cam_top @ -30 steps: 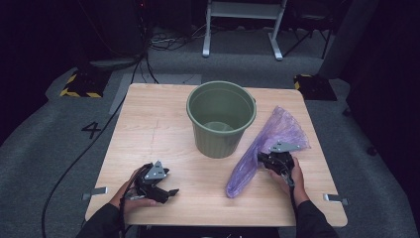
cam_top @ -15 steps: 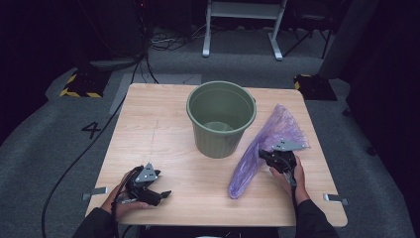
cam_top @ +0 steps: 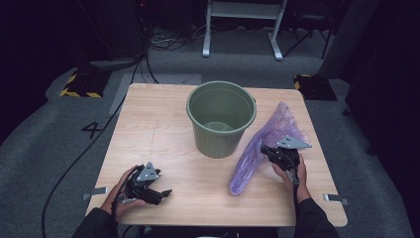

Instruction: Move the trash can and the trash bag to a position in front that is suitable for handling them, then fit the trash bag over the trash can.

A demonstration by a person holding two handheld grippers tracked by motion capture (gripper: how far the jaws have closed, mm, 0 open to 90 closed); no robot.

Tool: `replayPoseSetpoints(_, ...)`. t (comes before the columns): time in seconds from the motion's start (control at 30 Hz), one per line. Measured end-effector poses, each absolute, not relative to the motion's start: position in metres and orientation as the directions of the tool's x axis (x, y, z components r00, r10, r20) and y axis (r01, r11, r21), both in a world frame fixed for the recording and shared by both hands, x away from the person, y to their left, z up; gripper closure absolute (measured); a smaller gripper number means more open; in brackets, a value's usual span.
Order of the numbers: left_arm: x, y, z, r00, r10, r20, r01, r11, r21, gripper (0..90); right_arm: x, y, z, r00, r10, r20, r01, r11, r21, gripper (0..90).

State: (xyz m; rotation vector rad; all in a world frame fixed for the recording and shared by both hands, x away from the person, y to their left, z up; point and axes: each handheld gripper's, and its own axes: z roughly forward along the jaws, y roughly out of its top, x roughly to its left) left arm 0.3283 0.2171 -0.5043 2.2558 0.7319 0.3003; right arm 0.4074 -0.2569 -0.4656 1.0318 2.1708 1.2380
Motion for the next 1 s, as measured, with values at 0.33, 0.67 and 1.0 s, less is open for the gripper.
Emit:
replayPoseSetpoints(0.33,0.330,0.214,-0.505,0.789,0.614,-0.011,0.444,-0.559,0.701,7.7,0.402,-0.263,-0.451,-0.618,0.786,-0.015,0.344,0.288,0.894,89.4)
replayPoseSetpoints(0.67,0.332,0.214,-0.505,0.796,0.605,-0.004,0.436,-0.569,0.698,6.4,0.401,-0.264,-0.438,-0.609,0.793,-0.022,0.301,0.256,0.919,89.4)
replayPoseSetpoints(1.0,0.338,0.209,-0.505,0.808,0.589,-0.007,0.432,-0.584,0.687,1.6,0.403,-0.264,-0.420,-0.604,0.796,-0.037,0.255,0.237,0.938,89.6)
